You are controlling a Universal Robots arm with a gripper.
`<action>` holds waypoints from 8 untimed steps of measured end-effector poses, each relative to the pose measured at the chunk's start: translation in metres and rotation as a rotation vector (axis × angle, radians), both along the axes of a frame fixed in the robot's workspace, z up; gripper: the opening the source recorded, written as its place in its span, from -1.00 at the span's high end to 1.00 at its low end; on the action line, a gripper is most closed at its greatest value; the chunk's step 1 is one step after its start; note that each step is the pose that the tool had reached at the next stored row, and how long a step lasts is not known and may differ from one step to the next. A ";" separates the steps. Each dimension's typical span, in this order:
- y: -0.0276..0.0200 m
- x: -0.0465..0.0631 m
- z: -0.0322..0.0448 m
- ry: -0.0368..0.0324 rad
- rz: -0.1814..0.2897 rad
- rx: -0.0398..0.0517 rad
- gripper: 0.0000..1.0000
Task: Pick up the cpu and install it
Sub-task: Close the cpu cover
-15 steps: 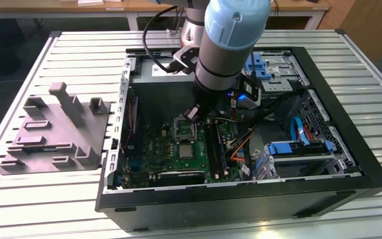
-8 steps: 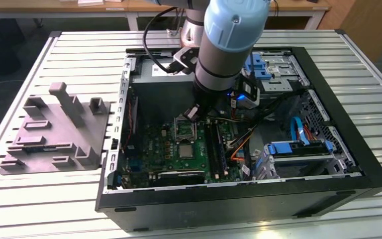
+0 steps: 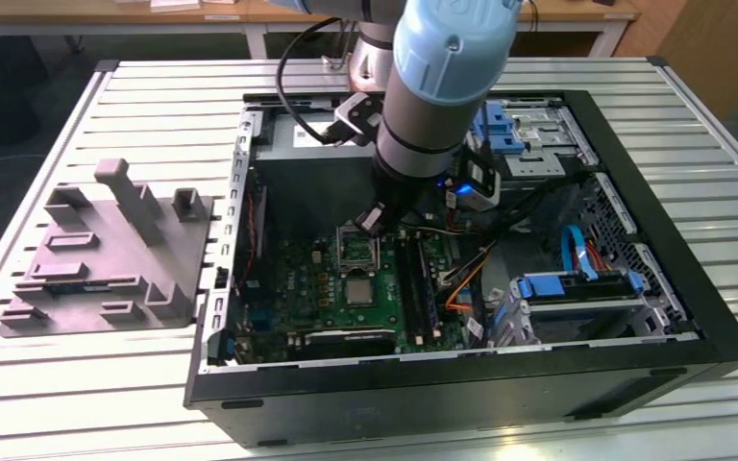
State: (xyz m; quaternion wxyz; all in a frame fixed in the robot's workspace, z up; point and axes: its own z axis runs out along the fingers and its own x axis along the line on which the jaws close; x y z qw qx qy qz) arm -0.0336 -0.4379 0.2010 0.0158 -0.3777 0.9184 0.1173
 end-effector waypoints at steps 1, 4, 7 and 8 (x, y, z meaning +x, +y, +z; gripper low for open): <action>0.0001 0.000 -0.0001 0.0000 0.000 -0.0004 0.79; 0.0002 -0.001 -0.0002 -0.0002 0.000 -0.0122 0.79; 0.0009 -0.002 -0.0001 -0.0001 0.000 -0.0207 0.79; 0.0012 -0.002 0.0002 -0.0001 0.000 -0.0226 0.79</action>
